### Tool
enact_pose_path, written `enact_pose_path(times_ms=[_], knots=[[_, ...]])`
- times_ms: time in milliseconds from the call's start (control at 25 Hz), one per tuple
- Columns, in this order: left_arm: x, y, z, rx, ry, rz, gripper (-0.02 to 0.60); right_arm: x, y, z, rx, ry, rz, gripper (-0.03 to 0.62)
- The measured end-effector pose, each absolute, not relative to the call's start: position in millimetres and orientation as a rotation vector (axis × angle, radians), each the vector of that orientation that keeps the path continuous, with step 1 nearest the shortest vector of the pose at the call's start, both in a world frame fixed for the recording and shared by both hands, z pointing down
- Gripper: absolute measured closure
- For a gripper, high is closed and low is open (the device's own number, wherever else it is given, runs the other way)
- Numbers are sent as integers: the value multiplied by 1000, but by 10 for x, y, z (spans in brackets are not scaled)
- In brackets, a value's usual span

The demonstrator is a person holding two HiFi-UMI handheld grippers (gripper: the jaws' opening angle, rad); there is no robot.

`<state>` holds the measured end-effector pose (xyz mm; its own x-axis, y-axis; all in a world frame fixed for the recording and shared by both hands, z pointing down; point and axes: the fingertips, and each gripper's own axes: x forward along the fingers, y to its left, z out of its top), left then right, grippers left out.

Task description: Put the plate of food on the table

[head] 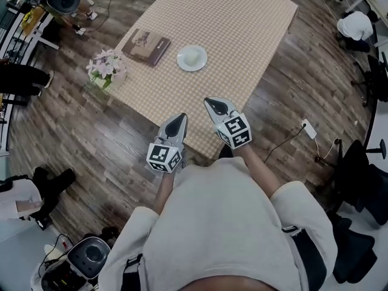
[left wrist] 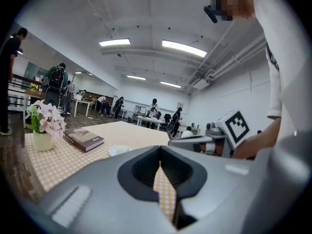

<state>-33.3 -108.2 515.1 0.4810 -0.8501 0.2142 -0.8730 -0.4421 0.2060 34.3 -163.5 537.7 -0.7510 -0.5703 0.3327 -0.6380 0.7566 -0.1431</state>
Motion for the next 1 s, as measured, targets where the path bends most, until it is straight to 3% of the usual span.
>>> enact_pose_path(times_ms=[440,1000], knots=[[-932,-98,4983,2548,-1377,106,573,-71,-326,5286,1165,-2629,400,594],[-667,453,4739,2606,-1312,33,572,-24,299,5040,1250,-2582,360,595]])
